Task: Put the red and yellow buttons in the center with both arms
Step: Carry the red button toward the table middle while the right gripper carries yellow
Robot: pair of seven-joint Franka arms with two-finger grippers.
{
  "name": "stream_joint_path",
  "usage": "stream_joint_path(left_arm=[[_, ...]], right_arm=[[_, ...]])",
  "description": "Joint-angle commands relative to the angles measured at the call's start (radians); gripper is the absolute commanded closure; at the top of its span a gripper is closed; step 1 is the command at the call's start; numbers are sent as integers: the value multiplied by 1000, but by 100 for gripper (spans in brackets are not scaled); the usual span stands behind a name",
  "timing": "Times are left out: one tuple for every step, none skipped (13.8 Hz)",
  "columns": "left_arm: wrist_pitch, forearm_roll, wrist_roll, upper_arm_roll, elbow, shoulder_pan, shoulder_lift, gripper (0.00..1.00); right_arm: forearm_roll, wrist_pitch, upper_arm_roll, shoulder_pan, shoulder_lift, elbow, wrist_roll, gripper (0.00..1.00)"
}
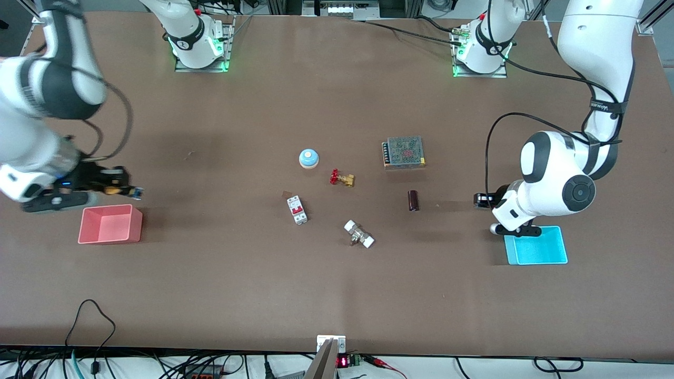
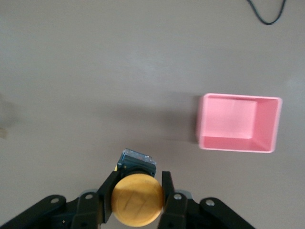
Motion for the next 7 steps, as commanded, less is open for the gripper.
stream_joint_path(left_arm=[[88, -58, -4, 5, -63, -17, -4, 83], [114, -65, -5, 5, -80, -28, -5, 83], [140, -80, -5, 5, -100, -34, -5, 83], [177, -84, -5, 5, -117, -49, -5, 83], [226, -85, -6, 5, -131, -61, -5, 83], [262, -85, -27, 5, -129, -78, -4, 83], [283, -85, -67, 5, -123, -104, -5, 83]], right_arm=[[-59, 32, 0, 95, 28, -11, 185, 72], [-74, 68, 0, 120, 46, -17, 225, 72], [-76, 96, 0, 138, 66, -19, 250, 72], [-79, 122, 0, 149, 84, -19, 258, 71], [-79, 144, -2, 160, 104, -22, 260, 70], [-93, 156, -2, 160, 123, -25, 260, 70], [-132, 164, -2, 160, 137, -30, 258, 69]])
